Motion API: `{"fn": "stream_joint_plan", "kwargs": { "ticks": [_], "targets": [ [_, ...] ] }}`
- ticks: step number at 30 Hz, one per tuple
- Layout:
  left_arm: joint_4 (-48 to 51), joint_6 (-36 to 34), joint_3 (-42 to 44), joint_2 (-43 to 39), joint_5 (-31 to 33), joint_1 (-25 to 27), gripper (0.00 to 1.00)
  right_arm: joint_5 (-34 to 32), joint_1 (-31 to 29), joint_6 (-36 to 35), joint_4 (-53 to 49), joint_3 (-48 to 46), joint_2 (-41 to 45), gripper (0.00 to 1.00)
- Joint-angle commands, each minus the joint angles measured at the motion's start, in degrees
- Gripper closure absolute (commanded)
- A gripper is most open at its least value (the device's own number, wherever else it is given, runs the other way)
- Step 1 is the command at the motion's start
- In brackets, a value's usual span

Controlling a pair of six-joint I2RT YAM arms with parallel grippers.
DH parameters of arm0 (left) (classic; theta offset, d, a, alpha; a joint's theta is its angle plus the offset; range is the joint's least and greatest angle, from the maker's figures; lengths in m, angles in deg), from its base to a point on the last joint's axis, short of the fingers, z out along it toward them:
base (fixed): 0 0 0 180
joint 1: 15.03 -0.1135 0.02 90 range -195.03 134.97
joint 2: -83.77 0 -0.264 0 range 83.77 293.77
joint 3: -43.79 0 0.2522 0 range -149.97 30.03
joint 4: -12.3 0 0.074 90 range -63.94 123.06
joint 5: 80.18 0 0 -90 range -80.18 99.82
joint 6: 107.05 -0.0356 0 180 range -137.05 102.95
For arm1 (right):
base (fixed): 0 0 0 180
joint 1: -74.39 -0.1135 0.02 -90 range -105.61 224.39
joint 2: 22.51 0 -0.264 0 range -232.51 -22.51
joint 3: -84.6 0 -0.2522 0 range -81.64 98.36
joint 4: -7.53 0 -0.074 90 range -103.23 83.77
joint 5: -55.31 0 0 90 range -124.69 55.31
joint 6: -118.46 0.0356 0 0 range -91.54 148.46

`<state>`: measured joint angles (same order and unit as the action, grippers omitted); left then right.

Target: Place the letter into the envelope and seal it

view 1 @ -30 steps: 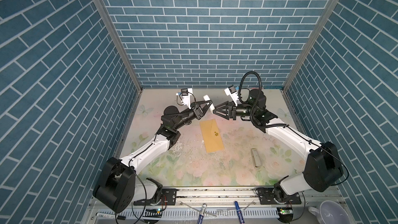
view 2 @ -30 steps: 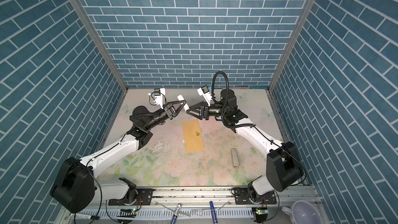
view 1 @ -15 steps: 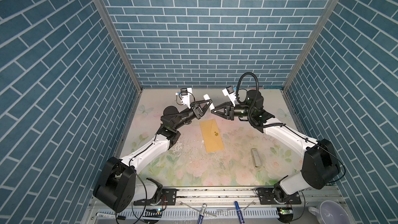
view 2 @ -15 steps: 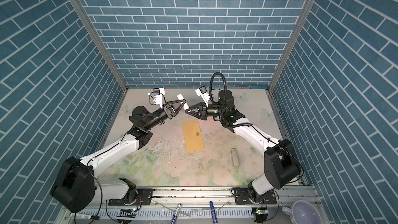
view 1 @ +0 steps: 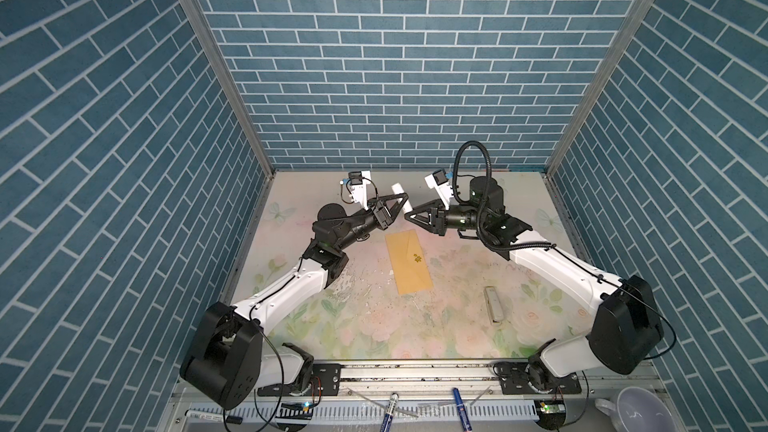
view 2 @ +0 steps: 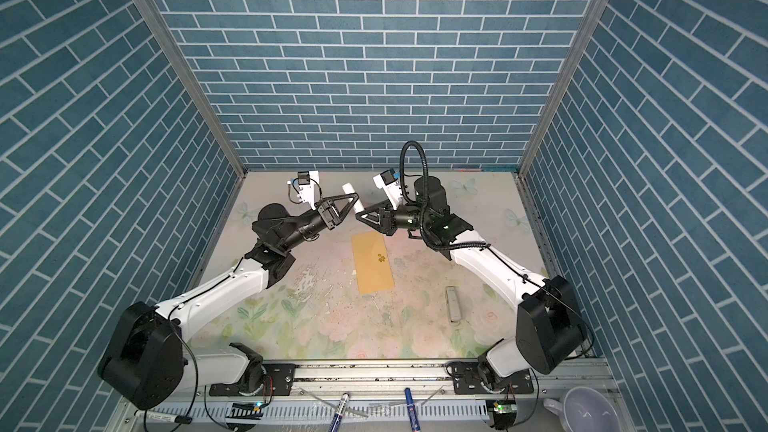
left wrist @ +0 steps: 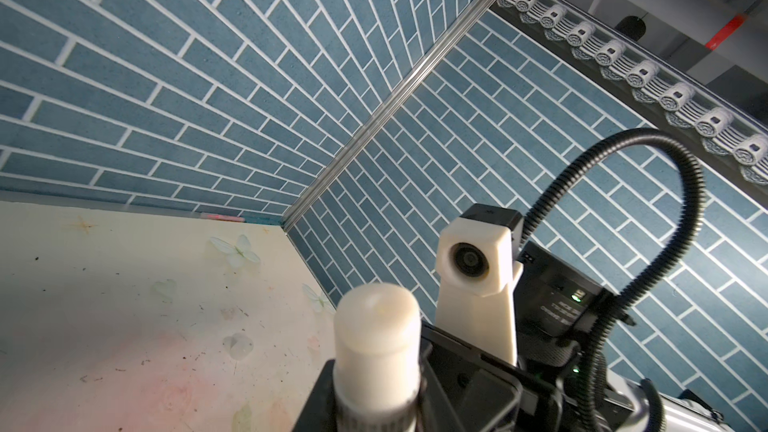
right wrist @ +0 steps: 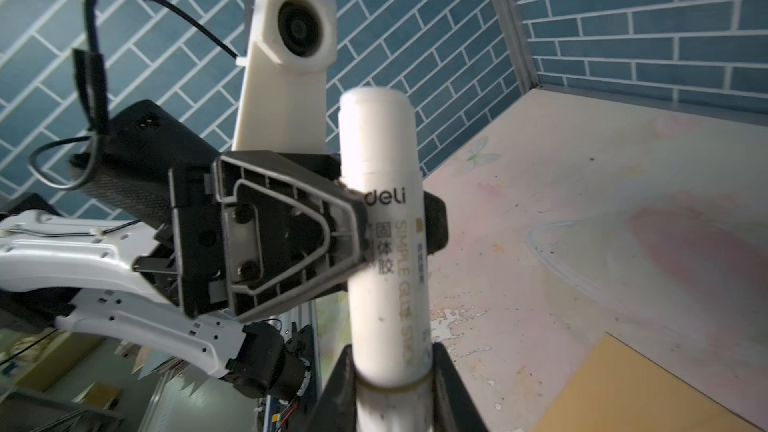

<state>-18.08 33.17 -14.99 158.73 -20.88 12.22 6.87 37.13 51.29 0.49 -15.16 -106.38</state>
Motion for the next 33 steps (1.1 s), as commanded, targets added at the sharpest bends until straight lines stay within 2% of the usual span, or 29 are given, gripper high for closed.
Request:
{"fn": "stream_joint_plan", "kwargs": {
  "ticks": [1,11,18,21,24,28,30,31,33],
  "targets": [
    [0.15,-3.41,0.46,-0.68,0.97,0.00,1.00,-17.51,-2.81,-8.51,-12.49,5.23,1.36,1.00],
    [2.73,-5.23,0.72,-0.69,2.98,0.22,1.00,-46.13,-9.66,-11.03,-15.07,8.63,0.41,1.00],
    [3.62,-5.75,0.21,0.53,4.68,1.22,1.00,-69.54,-17.68,-15.54,-15.23,13.01,-4.72,1.00],
    [3.45,-5.65,0.02,1.28,5.03,1.49,1.00,-76.93,-20.46,-18.41,-15.49,15.22,-7.61,1.00],
    [3.44,-5.65,0.01,1.59,5.42,1.58,1.00,-80.22,-21.62,-19.53,-15.64,16.26,-9.18,1.00],
    [3.44,-5.61,0.01,1.63,5.65,1.58,1.00,-78.94,-21.71,-19.83,-15.77,16.15,-9.34,1.00],
    [3.28,-5.59,0.01,1.67,5.64,1.58,1.00,-76.11,-21.48,-19.91,-15.67,15.59,-8.60,1.00],
    [3.14,-5.65,0.01,1.58,5.52,1.58,1.00,-73.34,-21.17,-19.95,-15.64,14.99,-7.81,0.97],
    [3.07,-5.65,-0.03,1.42,5.17,1.58,1.00,-65.71,-20.01,-19.59,-15.11,13.32,-5.68,0.83]
  ]
}}
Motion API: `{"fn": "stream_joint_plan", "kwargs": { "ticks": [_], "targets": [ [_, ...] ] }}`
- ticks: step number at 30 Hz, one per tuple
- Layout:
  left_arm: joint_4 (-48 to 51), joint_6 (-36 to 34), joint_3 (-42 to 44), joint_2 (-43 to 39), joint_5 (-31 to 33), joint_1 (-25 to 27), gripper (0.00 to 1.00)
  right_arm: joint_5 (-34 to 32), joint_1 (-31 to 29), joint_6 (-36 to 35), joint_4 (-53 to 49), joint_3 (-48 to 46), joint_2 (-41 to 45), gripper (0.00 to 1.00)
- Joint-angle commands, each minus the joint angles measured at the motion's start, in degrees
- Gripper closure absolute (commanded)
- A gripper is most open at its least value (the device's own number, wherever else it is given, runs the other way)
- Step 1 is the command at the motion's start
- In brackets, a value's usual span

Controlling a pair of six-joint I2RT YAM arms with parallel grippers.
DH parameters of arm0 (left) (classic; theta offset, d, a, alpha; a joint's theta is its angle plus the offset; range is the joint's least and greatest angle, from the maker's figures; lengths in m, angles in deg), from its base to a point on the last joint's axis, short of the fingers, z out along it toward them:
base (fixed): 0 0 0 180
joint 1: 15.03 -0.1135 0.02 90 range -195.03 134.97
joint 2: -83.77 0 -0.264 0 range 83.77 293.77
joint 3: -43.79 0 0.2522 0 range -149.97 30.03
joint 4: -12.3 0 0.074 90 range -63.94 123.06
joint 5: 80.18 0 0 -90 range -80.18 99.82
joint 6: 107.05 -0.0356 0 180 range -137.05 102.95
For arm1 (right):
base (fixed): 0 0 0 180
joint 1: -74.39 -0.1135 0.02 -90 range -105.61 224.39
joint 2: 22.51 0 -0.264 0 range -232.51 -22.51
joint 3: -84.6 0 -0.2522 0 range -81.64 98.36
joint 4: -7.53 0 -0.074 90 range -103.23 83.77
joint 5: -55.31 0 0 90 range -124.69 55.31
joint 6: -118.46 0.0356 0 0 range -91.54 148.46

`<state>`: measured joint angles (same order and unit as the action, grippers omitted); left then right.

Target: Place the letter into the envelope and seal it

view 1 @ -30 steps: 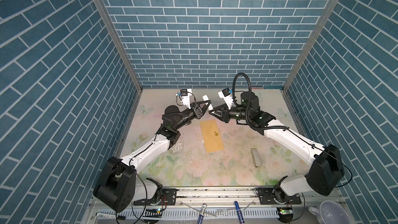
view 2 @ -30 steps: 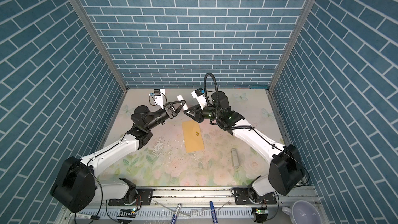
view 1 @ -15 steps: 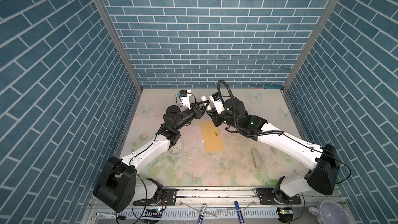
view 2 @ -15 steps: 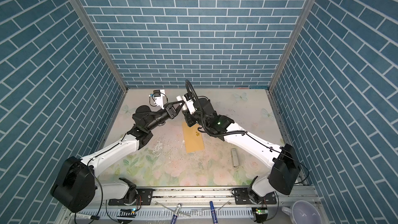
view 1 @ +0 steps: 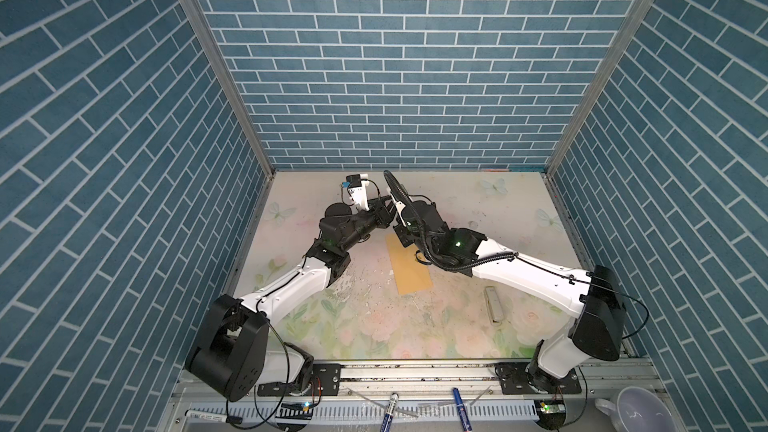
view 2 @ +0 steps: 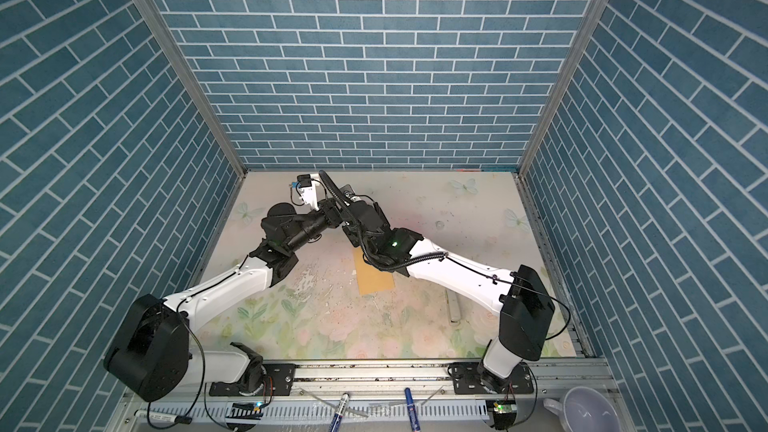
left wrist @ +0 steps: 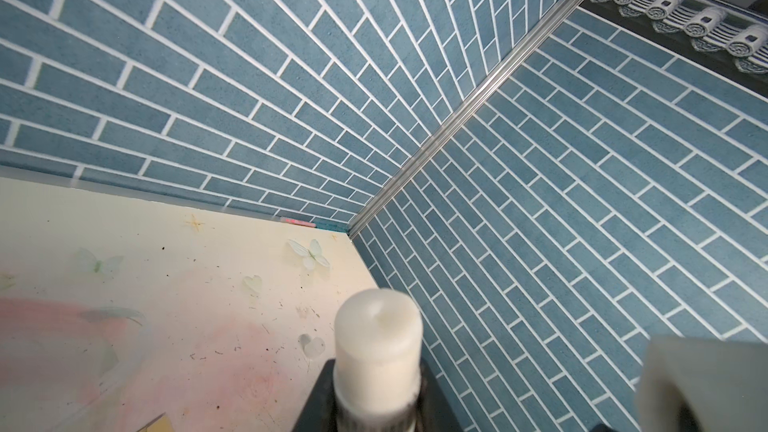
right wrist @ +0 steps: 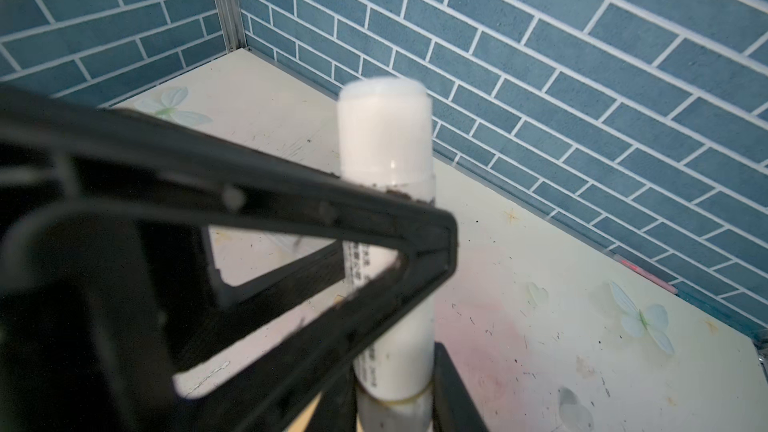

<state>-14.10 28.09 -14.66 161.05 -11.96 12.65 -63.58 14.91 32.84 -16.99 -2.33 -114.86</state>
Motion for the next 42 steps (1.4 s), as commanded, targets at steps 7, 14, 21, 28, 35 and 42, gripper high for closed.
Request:
{"fn": "stream_joint_plan", "kwargs": {
  "ticks": [7,14,21,28,35,42],
  "targets": [
    [-0.53,-0.61,-1.71,-1.33,-6.53,0.84,1.00,40.55,11.69,5.10,6.50,-7.80,10.87,0.42],
    [-1.45,-0.08,-2.86,-2.01,-9.65,0.71,1.00,66.72,20.74,12.55,13.35,-13.96,13.69,0.38],
    [-5.37,2.71,-2.60,-1.77,-10.99,0.63,1.00,78.24,24.06,18.60,19.52,-16.24,11.64,0.38],
    [-5.90,3.26,-2.60,-1.72,-11.08,0.64,1.00,79.51,24.15,21.49,23.43,-16.95,9.19,0.54],
    [-6.15,3.42,-2.45,-1.62,-11.00,0.62,1.00,79.12,24.24,22.94,25.71,-16.64,7.99,0.75],
    [-6.16,3.39,-2.03,-1.51,-10.50,0.62,1.00,76.03,24.25,23.40,25.23,-16.37,8.14,0.99]
  ]
}}
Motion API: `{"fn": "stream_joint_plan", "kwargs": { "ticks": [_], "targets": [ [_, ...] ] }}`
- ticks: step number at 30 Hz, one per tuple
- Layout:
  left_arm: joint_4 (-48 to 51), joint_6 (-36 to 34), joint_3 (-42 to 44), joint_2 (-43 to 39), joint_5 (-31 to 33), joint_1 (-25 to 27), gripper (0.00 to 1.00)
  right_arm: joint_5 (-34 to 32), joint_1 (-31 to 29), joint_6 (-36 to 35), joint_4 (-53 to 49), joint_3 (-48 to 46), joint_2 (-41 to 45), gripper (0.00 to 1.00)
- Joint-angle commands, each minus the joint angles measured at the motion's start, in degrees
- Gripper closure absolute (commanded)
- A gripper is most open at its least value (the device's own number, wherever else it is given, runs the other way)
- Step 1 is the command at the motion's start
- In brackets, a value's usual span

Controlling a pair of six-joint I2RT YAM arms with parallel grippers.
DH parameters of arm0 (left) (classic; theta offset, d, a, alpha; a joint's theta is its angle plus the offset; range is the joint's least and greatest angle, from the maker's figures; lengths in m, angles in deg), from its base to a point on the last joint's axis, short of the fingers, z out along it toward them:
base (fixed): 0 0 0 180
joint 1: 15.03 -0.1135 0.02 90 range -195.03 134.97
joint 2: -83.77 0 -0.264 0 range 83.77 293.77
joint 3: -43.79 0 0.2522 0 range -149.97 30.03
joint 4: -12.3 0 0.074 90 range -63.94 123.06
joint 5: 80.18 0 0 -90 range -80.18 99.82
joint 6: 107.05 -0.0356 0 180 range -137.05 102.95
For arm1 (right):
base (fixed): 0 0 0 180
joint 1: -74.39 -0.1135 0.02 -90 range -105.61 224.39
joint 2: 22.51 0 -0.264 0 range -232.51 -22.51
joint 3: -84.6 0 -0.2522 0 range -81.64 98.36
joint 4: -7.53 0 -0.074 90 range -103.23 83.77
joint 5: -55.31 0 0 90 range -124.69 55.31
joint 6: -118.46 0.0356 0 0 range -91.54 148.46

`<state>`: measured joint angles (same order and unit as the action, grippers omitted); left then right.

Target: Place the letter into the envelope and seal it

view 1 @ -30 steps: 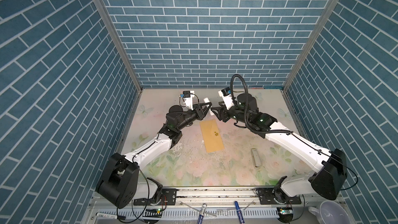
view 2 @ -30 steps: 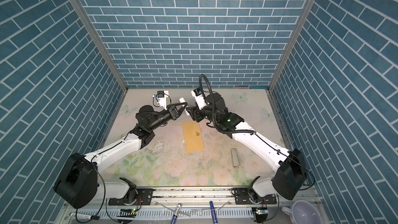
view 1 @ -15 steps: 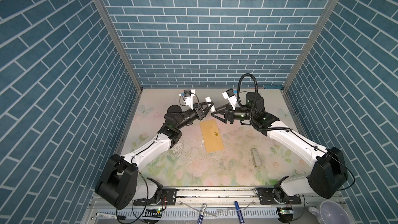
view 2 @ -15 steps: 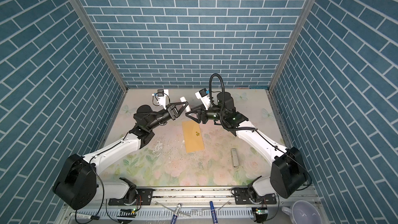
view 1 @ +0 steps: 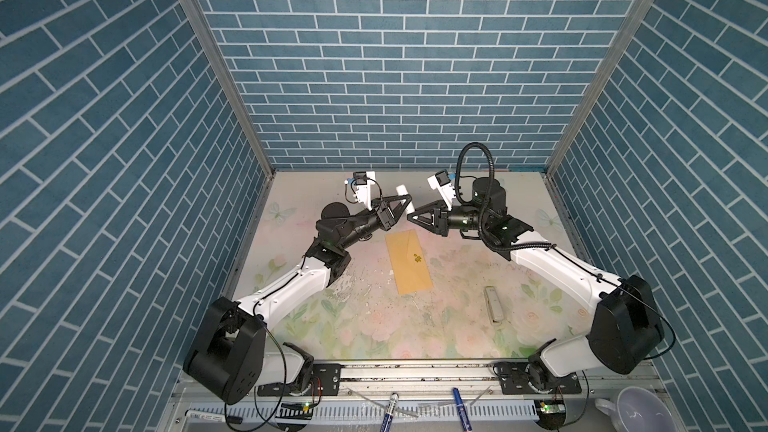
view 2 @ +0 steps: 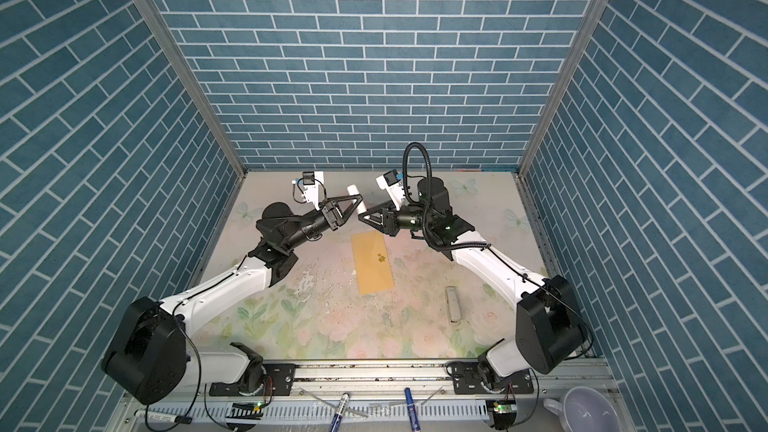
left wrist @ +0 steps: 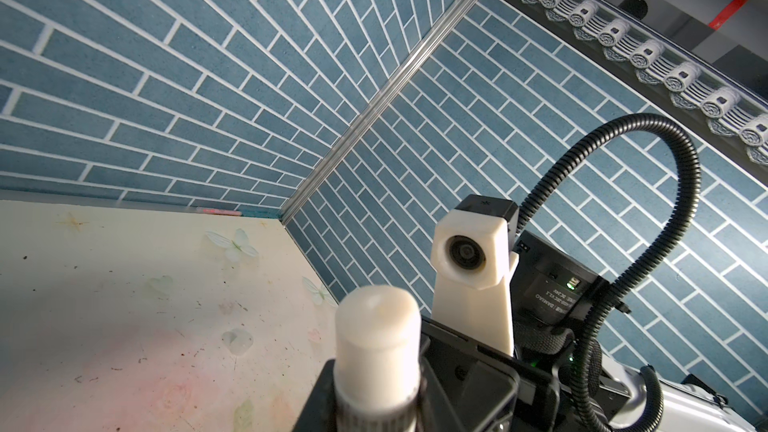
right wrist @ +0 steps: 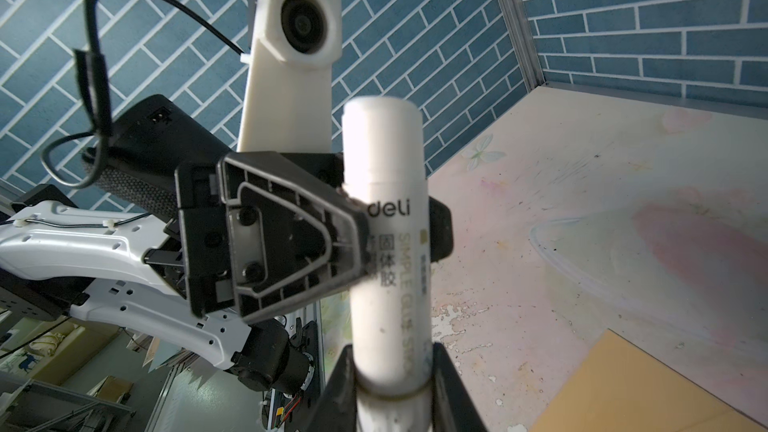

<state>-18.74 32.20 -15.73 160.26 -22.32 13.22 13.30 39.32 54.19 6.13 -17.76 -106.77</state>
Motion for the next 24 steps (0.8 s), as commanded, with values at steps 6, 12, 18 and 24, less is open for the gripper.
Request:
{"fn": "stream_joint_plan", "kwargs": {
  "ticks": [6,12,18,24],
  "targets": [
    [0.10,-1.86,-0.54,-0.80,1.15,0.05,1.00,-11.47,-0.37,-1.26,-4.51,0.51,2.32,1.00],
    [4.12,-4.36,-0.64,-1.50,2.94,0.14,1.00,-38.04,-6.40,-12.39,-19.01,6.34,4.05,1.00],
    [4.81,-4.83,-0.65,-1.17,3.57,0.14,1.00,-65.74,-15.24,-20.49,-24.78,13.57,-0.09,1.00],
    [4.18,-4.40,-0.65,-0.47,4.02,0.23,1.00,-86.42,-22.22,-28.19,-24.68,19.27,-7.41,1.00]
  ]
}}
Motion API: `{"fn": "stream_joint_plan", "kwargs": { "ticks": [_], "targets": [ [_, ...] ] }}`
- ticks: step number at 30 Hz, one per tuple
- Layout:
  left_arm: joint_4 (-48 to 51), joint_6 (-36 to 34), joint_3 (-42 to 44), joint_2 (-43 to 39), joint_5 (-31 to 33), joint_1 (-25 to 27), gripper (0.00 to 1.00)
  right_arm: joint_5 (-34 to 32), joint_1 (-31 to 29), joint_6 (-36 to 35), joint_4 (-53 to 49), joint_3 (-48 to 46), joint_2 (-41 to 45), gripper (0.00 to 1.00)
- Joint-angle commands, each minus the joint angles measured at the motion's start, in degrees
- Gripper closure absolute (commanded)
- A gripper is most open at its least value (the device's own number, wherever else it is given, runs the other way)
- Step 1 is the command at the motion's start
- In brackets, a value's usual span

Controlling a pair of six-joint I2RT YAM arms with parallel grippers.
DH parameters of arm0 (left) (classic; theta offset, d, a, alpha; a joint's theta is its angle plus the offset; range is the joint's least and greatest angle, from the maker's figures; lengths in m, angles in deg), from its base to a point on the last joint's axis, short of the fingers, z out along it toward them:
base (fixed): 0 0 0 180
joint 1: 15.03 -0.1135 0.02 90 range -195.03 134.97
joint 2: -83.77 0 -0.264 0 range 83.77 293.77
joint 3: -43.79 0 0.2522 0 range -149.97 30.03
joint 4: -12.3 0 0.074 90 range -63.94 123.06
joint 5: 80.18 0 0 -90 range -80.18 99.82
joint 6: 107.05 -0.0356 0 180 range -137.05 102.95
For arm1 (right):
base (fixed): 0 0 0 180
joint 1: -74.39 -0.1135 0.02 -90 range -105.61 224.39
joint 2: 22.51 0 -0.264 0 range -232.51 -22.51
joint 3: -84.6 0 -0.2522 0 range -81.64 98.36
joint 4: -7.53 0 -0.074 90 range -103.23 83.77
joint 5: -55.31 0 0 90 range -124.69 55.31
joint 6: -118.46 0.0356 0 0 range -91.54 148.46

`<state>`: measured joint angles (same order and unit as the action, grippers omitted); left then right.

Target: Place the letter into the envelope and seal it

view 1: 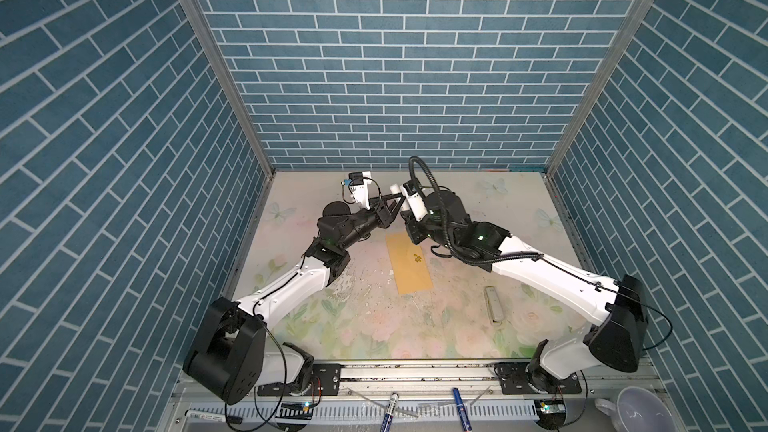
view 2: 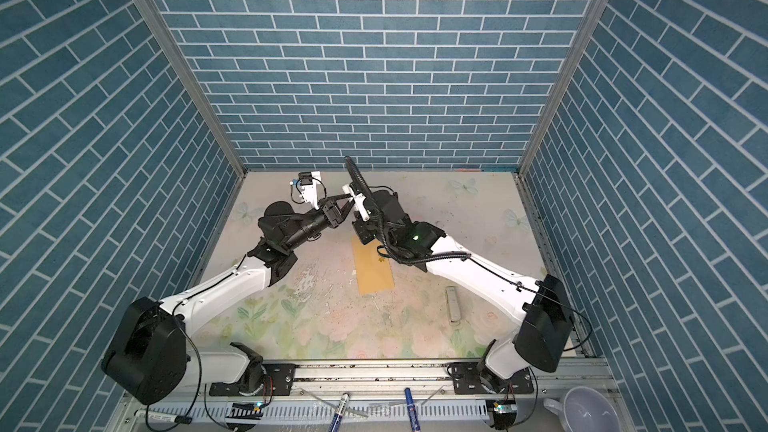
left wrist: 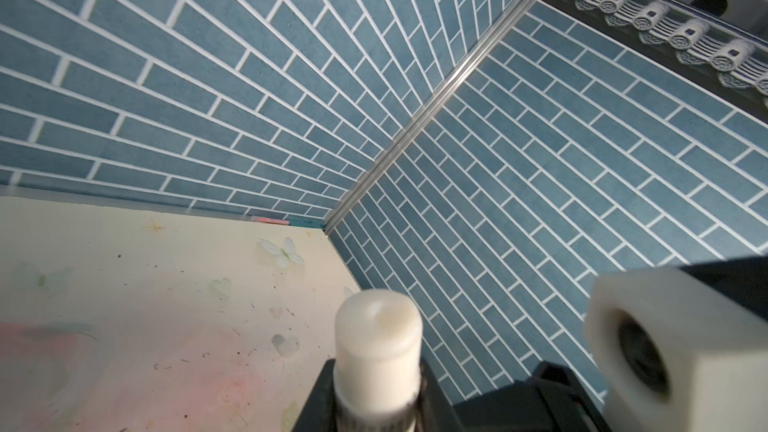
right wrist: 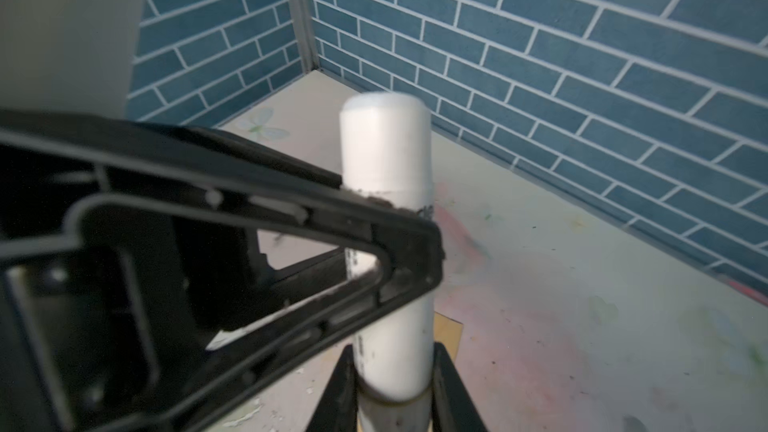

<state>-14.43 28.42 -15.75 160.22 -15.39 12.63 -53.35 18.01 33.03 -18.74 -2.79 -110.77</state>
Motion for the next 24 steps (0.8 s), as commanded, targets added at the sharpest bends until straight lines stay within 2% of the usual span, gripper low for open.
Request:
{"fn": "stream_joint_plan", "kwargs": {
  "ticks": [1,4,6,9,12,15,19,21,24],
  "targets": [
    [-0.15,-0.62,-0.62,-0.29,-2.83,0.82,1.00,-22.85,-1.84,-8.56,0.25,5.20,-4.92,1.00],
    [-0.20,-0.55,-0.54,-0.20,-2.66,0.86,1.00,-27.21,-3.33,-10.86,0.23,7.13,-7.86,1.00],
    [-0.20,-0.57,-0.54,-0.16,-2.47,0.82,1.00,-27.42,-3.49,-10.86,0.00,7.54,-8.65,1.00],
    [-0.20,-0.48,-0.45,-0.12,-2.39,0.82,1.00,-25.50,-3.53,-9.92,-0.06,7.21,-8.66,1.00],
    [-0.29,-0.48,-0.45,-0.23,-2.47,0.84,1.00,-19.90,-3.23,-8.26,0.12,5.88,-7.05,1.00],
    [-0.29,-0.52,-0.54,-0.48,-2.80,0.82,1.00,-10.06,-1.47,-6.19,0.25,3.65,-4.06,0.84],
    [0.21,-0.43,-1.27,-0.83,-4.25,0.73,1.00,10.94,3.29,-2.49,2.61,-1.22,1.76,0.52],
    [0.79,-0.50,-1.97,-1.10,-5.29,0.62,1.00,21.40,6.63,0.44,4.27,-3.82,4.33,0.42],
    [1.79,-0.74,-2.97,-1.29,-6.49,0.47,1.00,36.39,11.75,4.33,7.06,-7.29,7.27,0.33]
  ]
}}
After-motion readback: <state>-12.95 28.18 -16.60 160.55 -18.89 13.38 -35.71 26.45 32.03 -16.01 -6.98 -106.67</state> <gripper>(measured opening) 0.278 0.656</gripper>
